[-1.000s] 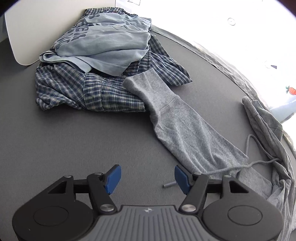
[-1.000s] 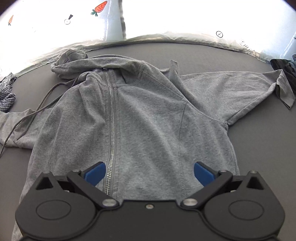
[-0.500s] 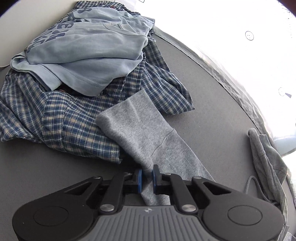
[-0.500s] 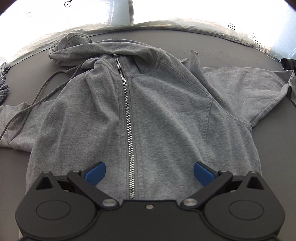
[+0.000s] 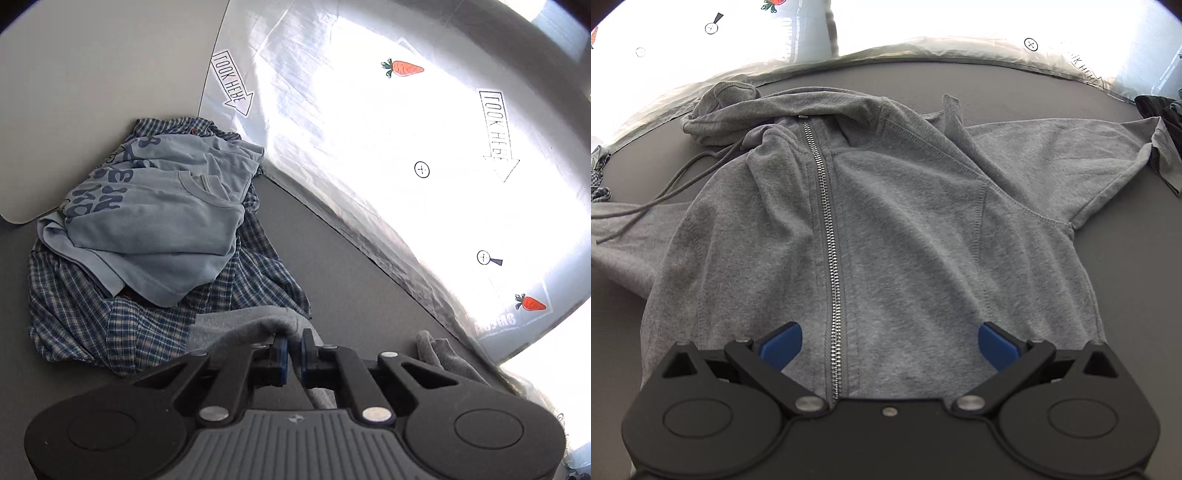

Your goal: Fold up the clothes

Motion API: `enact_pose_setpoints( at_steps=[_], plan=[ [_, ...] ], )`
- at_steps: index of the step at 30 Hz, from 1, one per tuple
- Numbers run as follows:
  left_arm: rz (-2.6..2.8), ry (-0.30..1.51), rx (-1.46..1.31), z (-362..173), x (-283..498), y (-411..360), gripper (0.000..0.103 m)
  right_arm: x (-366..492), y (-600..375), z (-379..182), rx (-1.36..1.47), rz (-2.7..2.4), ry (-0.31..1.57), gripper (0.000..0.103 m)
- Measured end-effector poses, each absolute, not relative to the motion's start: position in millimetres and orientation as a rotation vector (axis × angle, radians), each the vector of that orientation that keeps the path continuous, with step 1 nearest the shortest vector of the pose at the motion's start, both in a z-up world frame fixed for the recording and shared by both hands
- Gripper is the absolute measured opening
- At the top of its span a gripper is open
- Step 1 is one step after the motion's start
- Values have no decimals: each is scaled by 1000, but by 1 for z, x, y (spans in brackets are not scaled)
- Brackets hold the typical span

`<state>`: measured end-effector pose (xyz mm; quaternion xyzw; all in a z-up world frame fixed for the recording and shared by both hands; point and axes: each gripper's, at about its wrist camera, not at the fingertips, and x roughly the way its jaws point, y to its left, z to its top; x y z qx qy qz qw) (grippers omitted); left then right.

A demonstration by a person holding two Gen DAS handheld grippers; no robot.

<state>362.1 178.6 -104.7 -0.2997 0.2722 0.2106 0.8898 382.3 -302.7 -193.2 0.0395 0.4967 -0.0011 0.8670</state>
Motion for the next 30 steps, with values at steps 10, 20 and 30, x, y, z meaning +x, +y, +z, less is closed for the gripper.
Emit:
enact_pose_setpoints(
  at_steps=[10, 20, 30],
  plan=[
    [802, 498, -563, -92, 344, 246, 7, 373, -315, -194, 92, -42, 1034, 103],
    [984, 738, -565, -146, 334, 259, 40, 400, -302, -185, -78, -1, 990, 103],
    [893, 630, -227, -124, 386, 190, 95, 489, -251, -158, -249, 151, 806, 103]
  ],
)
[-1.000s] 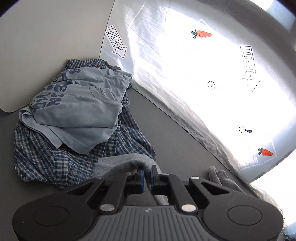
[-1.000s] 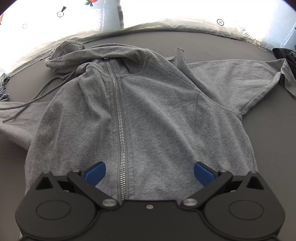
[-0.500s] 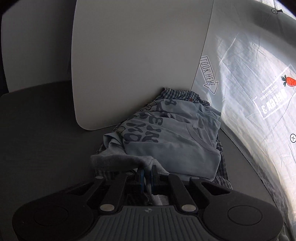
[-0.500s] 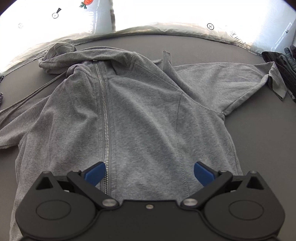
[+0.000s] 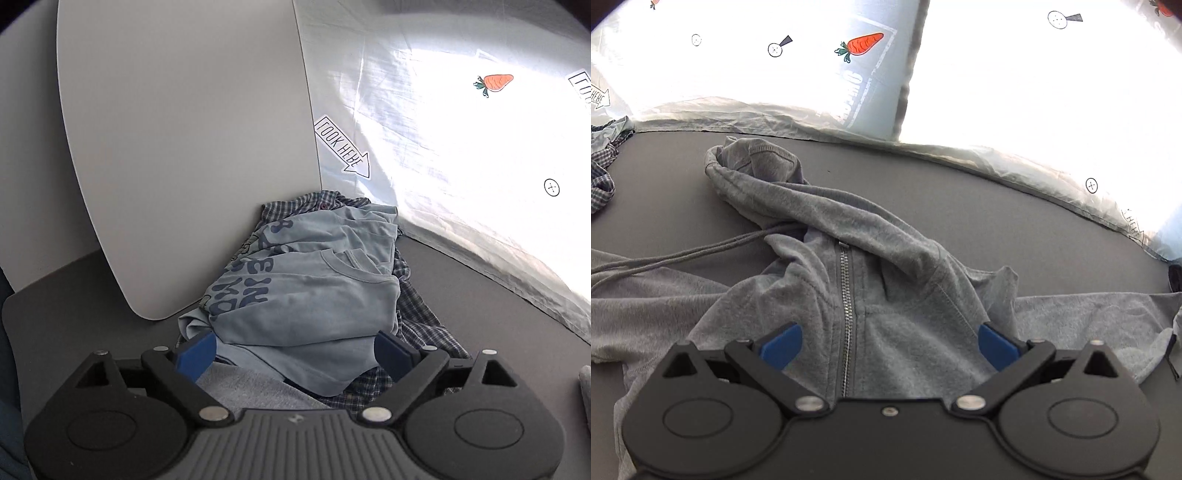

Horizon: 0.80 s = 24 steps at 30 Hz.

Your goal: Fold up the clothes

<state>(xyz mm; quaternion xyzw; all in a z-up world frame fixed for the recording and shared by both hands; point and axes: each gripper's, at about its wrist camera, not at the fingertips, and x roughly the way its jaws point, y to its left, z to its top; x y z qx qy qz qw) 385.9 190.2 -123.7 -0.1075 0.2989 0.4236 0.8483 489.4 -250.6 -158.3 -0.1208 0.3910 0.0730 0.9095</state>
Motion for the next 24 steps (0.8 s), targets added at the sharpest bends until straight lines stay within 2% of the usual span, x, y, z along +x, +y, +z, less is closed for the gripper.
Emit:
enact_pose_setpoints(
  at_steps=[11, 19, 24],
  plan=[
    [971, 656, -173, -125, 402, 193, 95, 583, -195, -168, -568, 286, 687, 103],
    [957, 708, -133, -137, 414, 179, 95, 637, -294, -104, -346, -107, 529, 103],
    [894, 795, -129, -160, 431, 158, 95, 645, -362, -113, -336, -287, 655, 103]
  ],
)
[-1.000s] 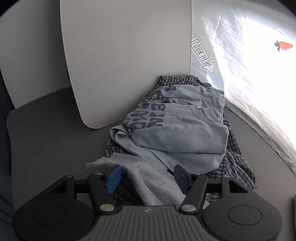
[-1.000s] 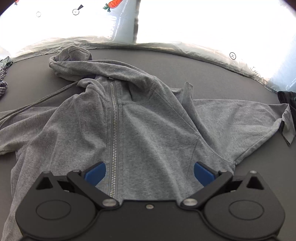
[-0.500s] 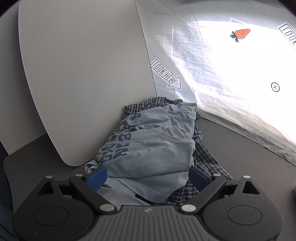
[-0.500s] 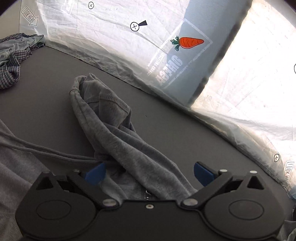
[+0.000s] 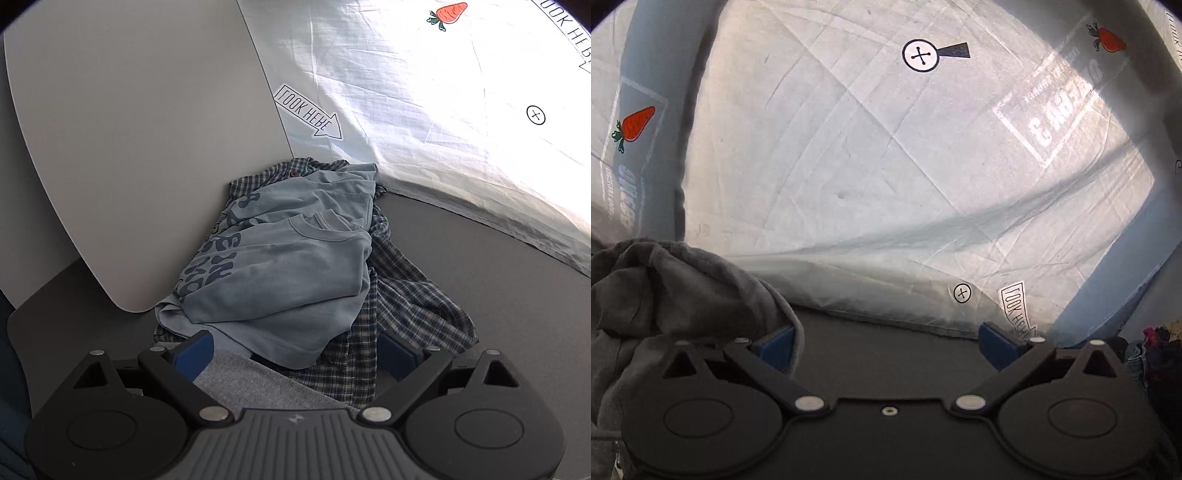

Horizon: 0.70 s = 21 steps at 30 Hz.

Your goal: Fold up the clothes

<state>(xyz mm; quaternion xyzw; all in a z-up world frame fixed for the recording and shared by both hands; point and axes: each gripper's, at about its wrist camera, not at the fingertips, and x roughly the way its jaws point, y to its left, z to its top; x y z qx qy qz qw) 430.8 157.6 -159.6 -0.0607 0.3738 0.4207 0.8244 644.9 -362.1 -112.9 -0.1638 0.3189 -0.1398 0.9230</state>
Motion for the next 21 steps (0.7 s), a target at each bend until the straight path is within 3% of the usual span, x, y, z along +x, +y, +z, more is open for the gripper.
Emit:
enact_pose_setpoints(
  at_steps=[6, 11, 14, 21],
  plan=[
    [775, 896, -228, -183, 440, 138, 95, 604, -374, -133, -251, -245, 746, 103],
    [603, 954, -165, -193, 450, 101, 95, 585, -363, -148, -78, -105, 772, 103],
    [520, 989, -102, -202, 457, 73, 95, 584, -352, -158, -113, -108, 802, 103],
    [315, 1018, -137, -201, 449, 10, 95, 540, -393, -140, 53, -244, 763, 103]
  ],
)
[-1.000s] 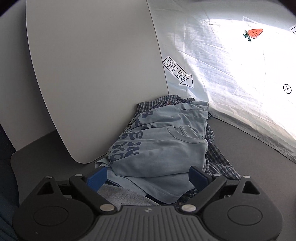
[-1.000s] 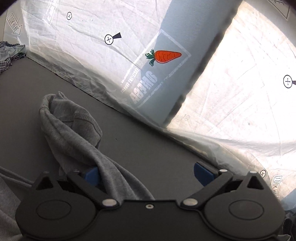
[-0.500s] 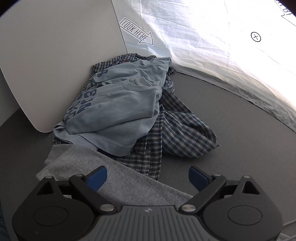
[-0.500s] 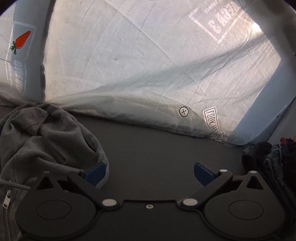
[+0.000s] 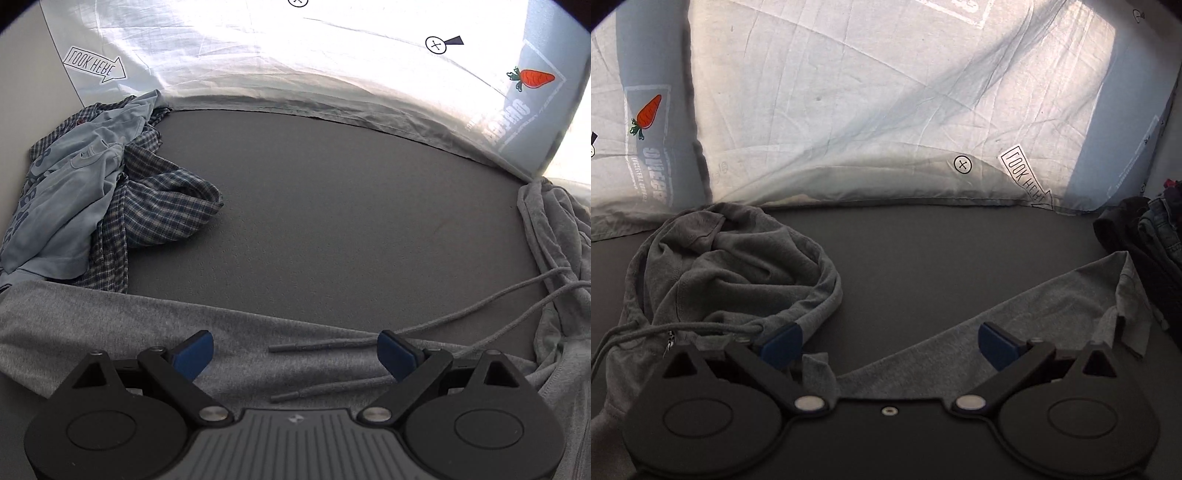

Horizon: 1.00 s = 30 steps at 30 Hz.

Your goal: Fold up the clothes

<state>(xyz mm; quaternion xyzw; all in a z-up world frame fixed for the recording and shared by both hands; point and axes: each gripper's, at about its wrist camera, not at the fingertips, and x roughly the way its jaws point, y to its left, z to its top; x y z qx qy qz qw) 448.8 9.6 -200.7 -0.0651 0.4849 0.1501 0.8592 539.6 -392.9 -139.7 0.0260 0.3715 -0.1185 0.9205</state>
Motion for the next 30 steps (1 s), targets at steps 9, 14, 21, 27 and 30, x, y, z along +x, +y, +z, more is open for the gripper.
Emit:
enact_pose_setpoints(
  at_steps=[9, 14, 21, 27, 30],
  plan=[
    [29, 1066, 5, -213, 384, -117, 95, 396, -463, -138, 229, -312, 765, 101],
    [-72, 1068, 126, -217, 338, -168, 95, 318, -494, -148, 365, -315, 803, 96],
    [-83, 1117, 168, -229, 300, -215, 95, 276, -537, -159, 436, -286, 859, 70],
    [6, 1132, 102, -234, 304, -241, 95, 299, -570, -160, 323, -242, 852, 54],
    [47, 1109, 100, -234, 317, -254, 95, 319, -587, -166, 295, -232, 846, 54]
  ],
)
